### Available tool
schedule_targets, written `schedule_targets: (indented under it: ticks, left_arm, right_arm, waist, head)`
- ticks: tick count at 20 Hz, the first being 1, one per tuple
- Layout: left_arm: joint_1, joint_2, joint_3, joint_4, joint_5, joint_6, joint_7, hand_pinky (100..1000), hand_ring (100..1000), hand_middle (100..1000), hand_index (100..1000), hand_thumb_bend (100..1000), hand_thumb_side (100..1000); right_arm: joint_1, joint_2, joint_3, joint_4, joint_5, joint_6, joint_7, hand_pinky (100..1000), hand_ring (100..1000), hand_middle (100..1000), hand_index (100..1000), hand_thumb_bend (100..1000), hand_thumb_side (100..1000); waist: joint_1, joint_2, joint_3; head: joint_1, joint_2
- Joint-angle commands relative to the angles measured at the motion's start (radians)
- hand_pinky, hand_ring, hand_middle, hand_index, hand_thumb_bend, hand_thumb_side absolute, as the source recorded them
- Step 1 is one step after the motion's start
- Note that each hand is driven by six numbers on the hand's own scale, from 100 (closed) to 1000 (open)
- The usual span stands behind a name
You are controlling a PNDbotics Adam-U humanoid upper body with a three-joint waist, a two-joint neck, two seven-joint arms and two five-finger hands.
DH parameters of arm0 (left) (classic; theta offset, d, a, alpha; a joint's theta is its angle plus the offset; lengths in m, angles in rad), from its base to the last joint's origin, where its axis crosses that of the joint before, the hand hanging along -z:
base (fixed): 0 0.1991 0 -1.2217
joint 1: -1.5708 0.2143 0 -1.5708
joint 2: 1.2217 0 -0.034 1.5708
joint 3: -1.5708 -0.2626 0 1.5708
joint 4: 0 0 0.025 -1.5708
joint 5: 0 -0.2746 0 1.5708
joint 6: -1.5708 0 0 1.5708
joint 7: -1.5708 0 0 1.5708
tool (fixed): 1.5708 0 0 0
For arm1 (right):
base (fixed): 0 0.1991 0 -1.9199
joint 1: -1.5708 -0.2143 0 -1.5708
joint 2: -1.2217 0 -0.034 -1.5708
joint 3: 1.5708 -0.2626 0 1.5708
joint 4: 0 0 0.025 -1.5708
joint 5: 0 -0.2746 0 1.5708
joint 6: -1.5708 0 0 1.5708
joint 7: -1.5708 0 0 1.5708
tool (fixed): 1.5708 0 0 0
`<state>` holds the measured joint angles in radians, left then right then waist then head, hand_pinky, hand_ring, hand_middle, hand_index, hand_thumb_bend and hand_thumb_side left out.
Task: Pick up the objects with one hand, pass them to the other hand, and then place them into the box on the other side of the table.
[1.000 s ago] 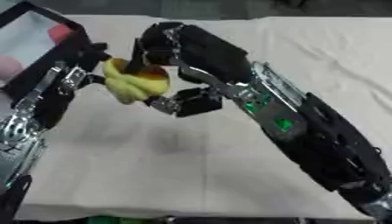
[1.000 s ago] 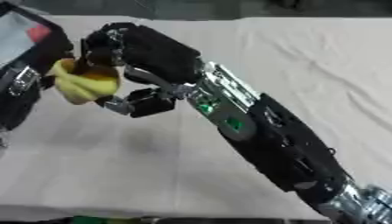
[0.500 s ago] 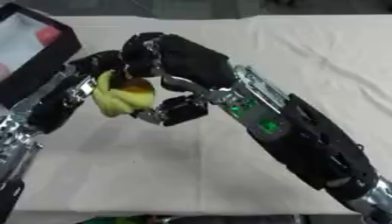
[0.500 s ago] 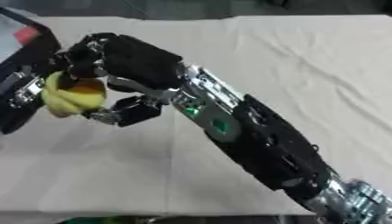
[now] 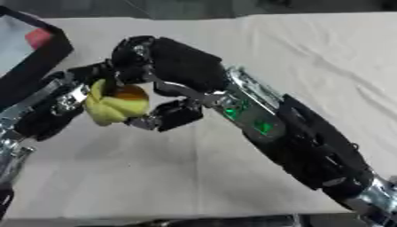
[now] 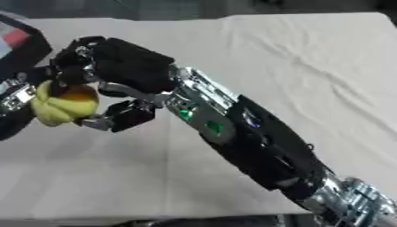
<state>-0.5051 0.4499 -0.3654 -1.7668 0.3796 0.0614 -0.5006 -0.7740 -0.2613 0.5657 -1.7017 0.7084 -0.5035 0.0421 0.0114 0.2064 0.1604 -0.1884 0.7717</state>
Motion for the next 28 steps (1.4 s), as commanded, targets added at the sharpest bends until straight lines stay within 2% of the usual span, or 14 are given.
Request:
schedule_targets:
  ticks: [1,8,14,20,26,28]
  left_arm:
    - [-0.001,0.007,-0.008,-0.027,0.045,-0.013,-0.022,704,1000,886,703,713,732]
    - [0.029,0.005,0.026,0.002,0.149,-0.041,0.027,711,1000,895,695,754,786]
    - [0.035,0.000,0.034,-0.001,0.216,-0.049,0.053,710,1000,892,692,794,817]
    - [0.034,-0.007,0.032,0.003,0.281,-0.052,0.078,707,1000,880,687,805,814]
    - [0.024,0.001,0.018,-0.017,0.259,-0.039,0.060,705,1000,882,683,728,752]
    - [0.016,0.005,0.008,-0.021,0.231,-0.026,0.052,701,1000,879,675,640,696]
  right_arm:
    - [-0.013,-0.001,-0.009,0.002,0.012,0.005,-0.005,702,607,513,497,100,100]
    - [-0.008,-0.006,-0.011,0.007,0.017,0.009,-0.010,697,604,511,492,100,100]
    - [-0.005,-0.007,-0.013,0.011,0.047,0.055,-0.024,684,595,503,481,100,100]
    - [-0.004,-0.007,-0.011,0.012,0.059,0.068,-0.033,682,594,502,479,100,100]
    - [-0.005,-0.007,-0.012,0.011,0.064,0.072,-0.038,680,591,501,477,100,100]
    - [-0.001,-0.018,-0.010,-0.002,0.061,0.072,-0.042,678,589,501,476,100,100]
  waist:
    - [0.005,-0.011,0.000]
    - [0.004,-0.013,0.004]
    - [0.001,-0.013,0.006]
    - [0.000,-0.014,0.007]
    - [0.002,-0.014,0.006]
    - [0.002,-0.014,0.005]
  head:
    - [-0.008,-0.002]
    - [-0.015,-0.002]
    - [-0.022,-0.002]
    - [-0.030,-0.002]
    - [-0.037,-0.002]
    - [-0.038,-0.002]
